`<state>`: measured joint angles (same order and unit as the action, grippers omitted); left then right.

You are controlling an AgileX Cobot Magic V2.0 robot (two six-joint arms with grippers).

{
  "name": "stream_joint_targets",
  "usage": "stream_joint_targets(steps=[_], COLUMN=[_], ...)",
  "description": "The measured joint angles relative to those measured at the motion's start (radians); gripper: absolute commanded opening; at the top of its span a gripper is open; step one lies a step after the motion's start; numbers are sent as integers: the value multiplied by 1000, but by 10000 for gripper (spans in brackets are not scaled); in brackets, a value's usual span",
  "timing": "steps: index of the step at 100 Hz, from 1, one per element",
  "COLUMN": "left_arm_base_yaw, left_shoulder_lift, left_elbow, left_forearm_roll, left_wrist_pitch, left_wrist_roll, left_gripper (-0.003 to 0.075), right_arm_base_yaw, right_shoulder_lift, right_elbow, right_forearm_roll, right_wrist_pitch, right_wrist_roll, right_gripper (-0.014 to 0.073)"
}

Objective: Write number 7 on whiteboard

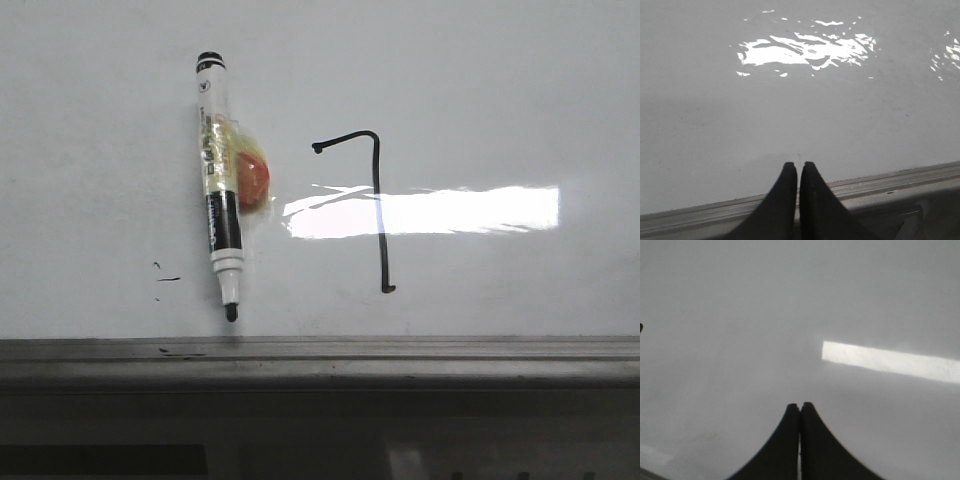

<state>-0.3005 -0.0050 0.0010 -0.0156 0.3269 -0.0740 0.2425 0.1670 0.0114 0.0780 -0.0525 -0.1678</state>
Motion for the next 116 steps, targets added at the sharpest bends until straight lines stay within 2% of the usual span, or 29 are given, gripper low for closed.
stream_joint_targets(steps=[29, 45, 68, 116], left_arm_base_yaw=[0, 0, 0, 0], left_shoulder_lift=[0, 0, 0, 0], left_elbow=[0, 0, 0, 0], left_forearm_roll=[0, 0, 0, 0], left_wrist_pitch=[0, 0, 0, 0], left_wrist_roll=[0, 0, 0, 0], left_gripper=[-20, -20, -20, -20], right_arm_base_yaw=[-127, -150, -152, -152], right_shoulder_lift=[-77, -105, -171, -178], right_elbow=[0, 0, 0, 0], right_forearm_roll=[-46, -67, -129, -137], right_wrist_pitch=[250, 359, 379, 379], right_wrist_roll=[53, 78, 80, 82], right_gripper=[-64, -64, -64, -64])
